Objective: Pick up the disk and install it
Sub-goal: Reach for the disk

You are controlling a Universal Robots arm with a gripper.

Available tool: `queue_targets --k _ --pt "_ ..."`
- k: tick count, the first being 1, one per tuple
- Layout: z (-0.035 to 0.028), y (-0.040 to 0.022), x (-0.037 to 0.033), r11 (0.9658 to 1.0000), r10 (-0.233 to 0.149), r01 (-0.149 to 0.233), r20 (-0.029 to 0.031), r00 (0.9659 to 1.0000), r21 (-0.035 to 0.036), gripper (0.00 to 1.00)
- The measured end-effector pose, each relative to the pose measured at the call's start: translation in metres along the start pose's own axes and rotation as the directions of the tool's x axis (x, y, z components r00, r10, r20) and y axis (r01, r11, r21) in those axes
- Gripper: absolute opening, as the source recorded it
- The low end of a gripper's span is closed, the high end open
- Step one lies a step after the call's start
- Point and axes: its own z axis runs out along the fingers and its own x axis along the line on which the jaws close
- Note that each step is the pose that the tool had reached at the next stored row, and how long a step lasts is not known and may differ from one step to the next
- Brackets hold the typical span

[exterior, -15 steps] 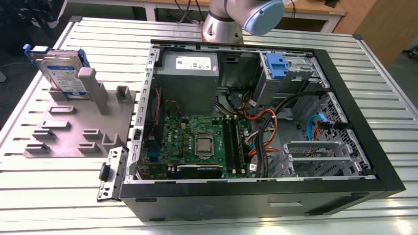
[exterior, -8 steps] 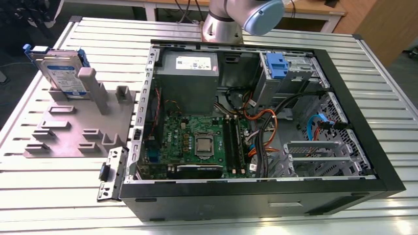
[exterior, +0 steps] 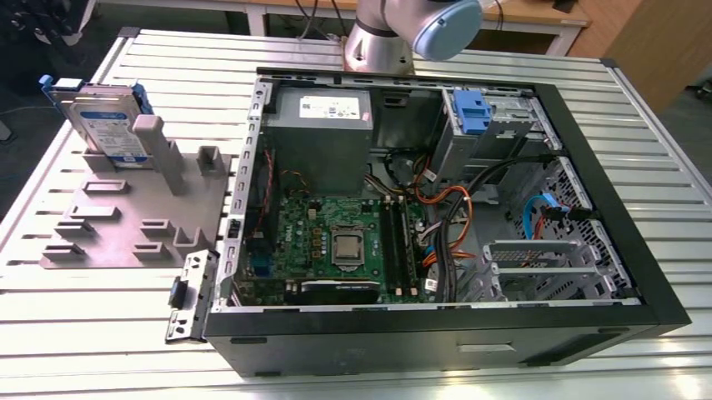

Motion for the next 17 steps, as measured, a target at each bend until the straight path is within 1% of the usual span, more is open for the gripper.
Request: queue_targets --k 3,9,12,14,17 --pt "0.0011 0.0029 0.0111 1.0 0.0 0.0 -0.0001 1.0 0.0001 0.11" --pt "0.0047 0.0092 0.0265 1.0 0.0 0.0 -0.0015 1.0 0.0002 0.11" --pt "0.0067 0.0115 0.0316 1.0 0.0 0.0 -0.0023 1.0 0.0003 0.11" --pt "0.0088 0.0114 0.0339 1.0 0.0 0.0 -0.0032 1.0 0.0003 0.11" --pt "0.0134 0.0112 0.0346 1.0 0.0 0.0 -0.0094 1.0 0.0008 0.11"
